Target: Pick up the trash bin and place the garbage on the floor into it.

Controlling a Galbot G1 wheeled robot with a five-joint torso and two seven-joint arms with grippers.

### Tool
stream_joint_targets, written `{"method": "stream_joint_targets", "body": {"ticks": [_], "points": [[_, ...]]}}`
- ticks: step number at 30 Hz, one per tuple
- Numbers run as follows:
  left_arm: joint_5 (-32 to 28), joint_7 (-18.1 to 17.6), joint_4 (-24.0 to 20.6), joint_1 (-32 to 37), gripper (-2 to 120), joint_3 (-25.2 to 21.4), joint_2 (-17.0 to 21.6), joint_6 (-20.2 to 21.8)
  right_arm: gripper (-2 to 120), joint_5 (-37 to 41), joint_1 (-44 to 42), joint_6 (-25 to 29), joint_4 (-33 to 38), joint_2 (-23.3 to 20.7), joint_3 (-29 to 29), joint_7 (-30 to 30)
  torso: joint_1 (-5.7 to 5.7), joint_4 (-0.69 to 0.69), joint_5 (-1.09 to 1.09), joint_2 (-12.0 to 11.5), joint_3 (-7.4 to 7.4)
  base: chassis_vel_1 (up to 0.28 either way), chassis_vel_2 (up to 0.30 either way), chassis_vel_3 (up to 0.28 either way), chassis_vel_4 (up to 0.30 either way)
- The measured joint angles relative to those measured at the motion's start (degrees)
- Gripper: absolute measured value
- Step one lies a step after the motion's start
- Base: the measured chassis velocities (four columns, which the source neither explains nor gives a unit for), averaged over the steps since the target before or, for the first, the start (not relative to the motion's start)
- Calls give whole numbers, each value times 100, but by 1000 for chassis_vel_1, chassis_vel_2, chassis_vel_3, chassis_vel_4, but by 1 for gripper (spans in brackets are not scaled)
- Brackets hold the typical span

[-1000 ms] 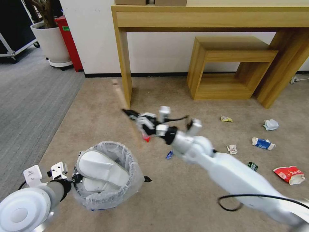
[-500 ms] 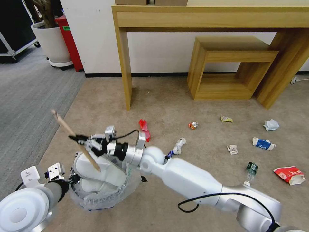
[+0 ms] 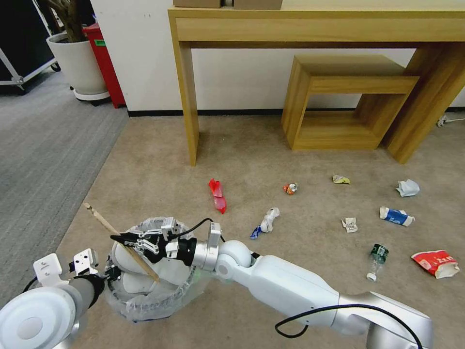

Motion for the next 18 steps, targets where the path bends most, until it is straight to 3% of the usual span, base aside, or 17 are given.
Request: {"method": "stream_joint_targets", "body": {"ticks": [18], "points": [[99, 6, 78, -12, 0, 94, -42, 27, 0, 155, 217, -2, 272, -209, 47, 91, 0, 0, 0, -1, 0, 0, 0, 0, 0]]}}
